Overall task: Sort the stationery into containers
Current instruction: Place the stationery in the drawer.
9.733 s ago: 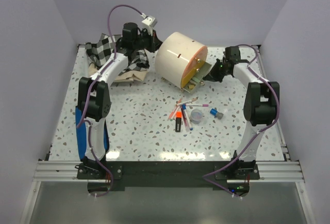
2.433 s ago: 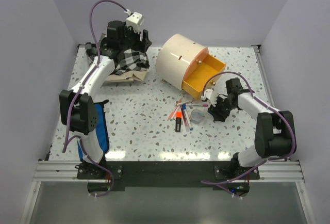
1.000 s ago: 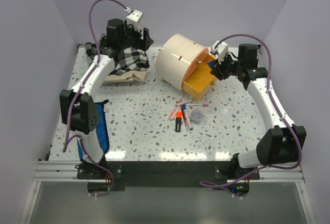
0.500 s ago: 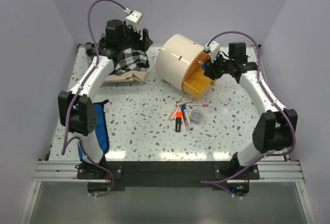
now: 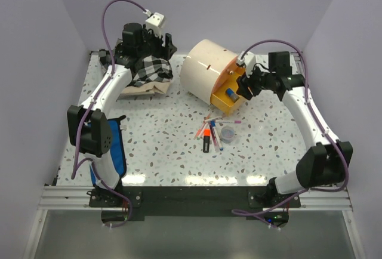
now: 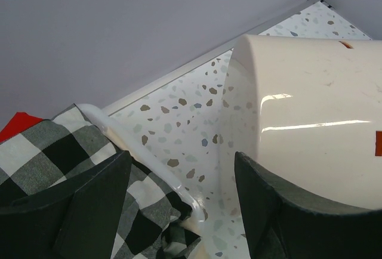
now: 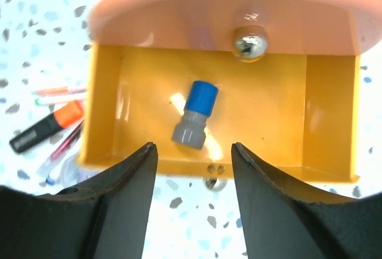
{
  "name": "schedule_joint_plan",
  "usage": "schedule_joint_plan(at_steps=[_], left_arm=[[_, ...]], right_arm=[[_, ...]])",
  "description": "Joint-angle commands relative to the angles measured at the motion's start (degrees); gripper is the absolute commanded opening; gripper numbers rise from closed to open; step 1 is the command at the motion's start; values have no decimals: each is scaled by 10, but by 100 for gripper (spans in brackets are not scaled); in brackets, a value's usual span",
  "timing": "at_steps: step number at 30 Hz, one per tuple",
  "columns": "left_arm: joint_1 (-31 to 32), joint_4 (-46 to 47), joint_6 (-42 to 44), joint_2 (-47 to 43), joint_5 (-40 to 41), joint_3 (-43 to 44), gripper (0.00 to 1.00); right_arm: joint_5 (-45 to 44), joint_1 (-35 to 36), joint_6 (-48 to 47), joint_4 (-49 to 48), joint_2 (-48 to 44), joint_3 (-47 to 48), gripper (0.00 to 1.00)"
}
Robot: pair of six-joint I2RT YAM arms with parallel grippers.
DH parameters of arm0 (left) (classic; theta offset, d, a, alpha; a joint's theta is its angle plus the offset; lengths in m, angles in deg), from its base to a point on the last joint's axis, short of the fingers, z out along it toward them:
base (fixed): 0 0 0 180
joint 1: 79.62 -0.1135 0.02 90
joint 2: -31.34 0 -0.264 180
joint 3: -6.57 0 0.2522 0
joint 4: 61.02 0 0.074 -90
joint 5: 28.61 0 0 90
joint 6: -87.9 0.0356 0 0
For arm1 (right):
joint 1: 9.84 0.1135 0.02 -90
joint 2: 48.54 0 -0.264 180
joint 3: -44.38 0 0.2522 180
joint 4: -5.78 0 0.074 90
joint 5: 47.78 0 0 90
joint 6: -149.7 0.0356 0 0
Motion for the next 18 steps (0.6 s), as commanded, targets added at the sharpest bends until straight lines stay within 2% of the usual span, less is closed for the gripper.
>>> schedule_joint_plan(at_steps=[1, 4, 6, 7, 8, 9, 12, 13, 18], left_arm=[[-4, 21, 6, -17, -5, 7, 75], [-4, 17, 4, -18, -6, 10, 76], [-4, 7, 4, -18, -12, 13, 81], [-4, 5, -3, -21, -9, 13, 87], [-4, 3, -7, -24, -3, 11, 98], [-4, 1, -11, -25, -3, 9, 100], [-4, 0, -21, -38, 3, -13, 100], [-4, 0, -23, -48, 11, -27, 100], [-5, -1, -15, -84, 22, -64, 100]], right_arm=[[56, 3, -135, 140, -88, -22, 61], [48, 7, -168, 210, -104, -57, 65], [23, 16, -152, 227, -107, -67, 68], [14, 22, -133, 244, -106, -74, 69], [-13, 40, -122, 251, -104, -76, 70], [-22, 49, -115, 258, -100, -81, 71], [-69, 85, -93, 265, -78, -109, 76], [-76, 92, -80, 242, -72, -125, 81], [-113, 127, -37, 148, -43, -149, 83]])
